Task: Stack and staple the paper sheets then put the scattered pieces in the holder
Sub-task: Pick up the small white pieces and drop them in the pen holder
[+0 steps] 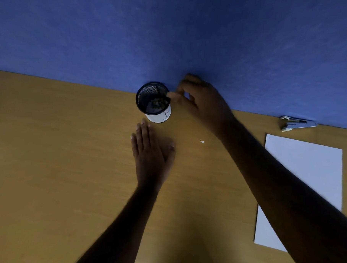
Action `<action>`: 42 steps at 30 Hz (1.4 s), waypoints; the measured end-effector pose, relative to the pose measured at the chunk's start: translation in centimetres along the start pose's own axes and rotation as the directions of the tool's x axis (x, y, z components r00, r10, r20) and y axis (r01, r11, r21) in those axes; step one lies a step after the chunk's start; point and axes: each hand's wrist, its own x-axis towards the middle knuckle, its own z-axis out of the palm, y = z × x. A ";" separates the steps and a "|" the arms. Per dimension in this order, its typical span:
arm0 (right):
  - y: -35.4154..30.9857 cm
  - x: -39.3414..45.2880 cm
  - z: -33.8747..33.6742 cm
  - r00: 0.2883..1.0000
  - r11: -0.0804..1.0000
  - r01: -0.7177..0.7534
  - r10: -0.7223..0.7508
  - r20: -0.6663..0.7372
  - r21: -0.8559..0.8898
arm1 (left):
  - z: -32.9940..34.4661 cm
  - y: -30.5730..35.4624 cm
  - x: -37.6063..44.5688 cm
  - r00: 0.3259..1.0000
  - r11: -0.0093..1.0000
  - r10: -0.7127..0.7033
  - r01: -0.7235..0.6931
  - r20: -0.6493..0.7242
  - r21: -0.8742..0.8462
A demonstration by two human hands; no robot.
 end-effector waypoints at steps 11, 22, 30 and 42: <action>7.3 -11.6 -0.9 0.877 0.977 -0.212 0.184 0.445 0.013 | -0.1 0.2 -0.1 1.000 1.000 0.003 -0.003 0.011 0.002; 7.5 -11.5 0.1 0.874 0.960 -0.279 0.249 0.418 0.011 | 0.0 0.0 -0.1 1.000 1.000 0.010 -0.010 0.001 0.007; 6.8 -12.0 0.8 0.915 0.966 0.039 0.068 0.398 -0.254 | -0.3 -0.1 -0.2 1.000 1.000 0.014 -0.014 0.010 0.000; 5.3 -11.2 -1.0 0.911 0.898 -0.403 0.373 0.179 0.179 | 0.0 0.0 -0.2 1.000 1.000 0.009 -0.009 0.006 0.010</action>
